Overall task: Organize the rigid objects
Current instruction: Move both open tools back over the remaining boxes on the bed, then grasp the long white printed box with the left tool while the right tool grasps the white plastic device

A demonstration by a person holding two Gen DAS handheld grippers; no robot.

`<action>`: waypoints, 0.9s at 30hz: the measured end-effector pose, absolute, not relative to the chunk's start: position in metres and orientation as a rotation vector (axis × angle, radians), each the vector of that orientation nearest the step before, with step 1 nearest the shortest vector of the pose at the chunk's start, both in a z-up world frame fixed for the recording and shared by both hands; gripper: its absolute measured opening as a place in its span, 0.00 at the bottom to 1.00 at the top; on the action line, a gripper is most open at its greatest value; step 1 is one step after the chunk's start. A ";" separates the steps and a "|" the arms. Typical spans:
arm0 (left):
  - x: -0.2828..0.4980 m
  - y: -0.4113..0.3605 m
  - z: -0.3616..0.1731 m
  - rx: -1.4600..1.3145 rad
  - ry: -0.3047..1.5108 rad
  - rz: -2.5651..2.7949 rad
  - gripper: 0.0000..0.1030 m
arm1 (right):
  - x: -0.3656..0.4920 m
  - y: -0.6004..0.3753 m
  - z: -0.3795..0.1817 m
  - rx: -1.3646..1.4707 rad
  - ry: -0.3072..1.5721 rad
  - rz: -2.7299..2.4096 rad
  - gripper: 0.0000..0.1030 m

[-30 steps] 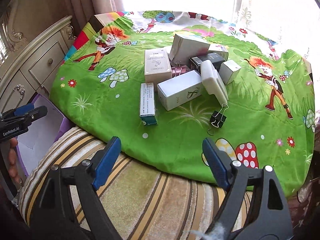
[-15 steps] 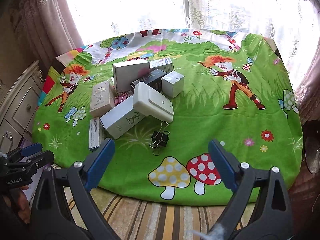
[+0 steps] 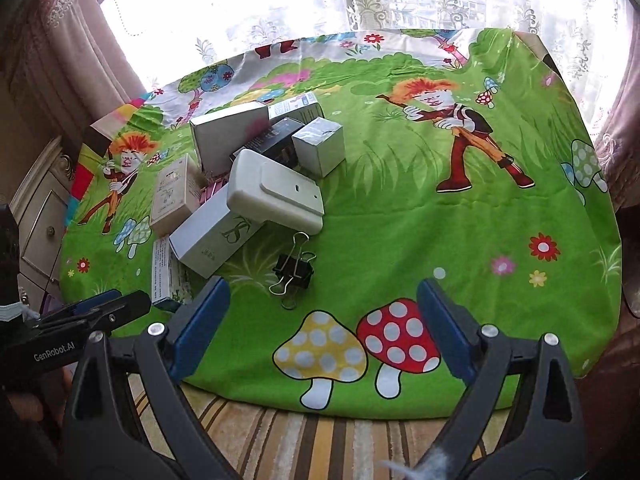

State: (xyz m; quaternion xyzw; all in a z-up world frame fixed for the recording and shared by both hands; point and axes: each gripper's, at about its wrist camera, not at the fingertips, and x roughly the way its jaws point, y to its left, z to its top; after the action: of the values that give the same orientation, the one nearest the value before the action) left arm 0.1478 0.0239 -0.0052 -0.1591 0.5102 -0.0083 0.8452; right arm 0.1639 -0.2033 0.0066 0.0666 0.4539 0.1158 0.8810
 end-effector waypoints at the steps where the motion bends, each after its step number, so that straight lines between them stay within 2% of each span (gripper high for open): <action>1: 0.151 0.022 -0.007 -0.339 1.079 -0.017 0.72 | 0.164 -0.202 0.006 0.133 0.946 0.240 0.93; 4: 0.161 0.018 -0.012 -0.334 1.090 -0.007 0.69 | 0.165 -0.198 0.004 0.112 0.942 0.239 0.92; 8: 0.173 0.017 -0.025 -0.339 1.127 0.020 0.59 | 0.166 -0.193 0.001 0.083 0.946 0.245 0.91; 13: 0.179 0.016 -0.034 -0.331 1.133 0.035 0.51 | 0.172 -0.188 -0.001 0.078 0.952 0.251 0.91; 20: 0.174 0.022 -0.035 -0.348 1.106 0.036 0.31 | 0.184 -0.175 0.004 0.030 0.926 0.250 0.87; 27: 0.162 0.032 -0.034 -0.397 1.066 0.027 0.26 | 0.194 -0.149 0.009 -0.094 0.896 0.226 0.80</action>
State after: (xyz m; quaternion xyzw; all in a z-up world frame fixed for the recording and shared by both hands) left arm 0.1618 0.0319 -0.0345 -0.1878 0.5047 0.0129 0.8425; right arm 0.1937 -0.1494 0.0090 -0.0453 0.4319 0.1090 0.8942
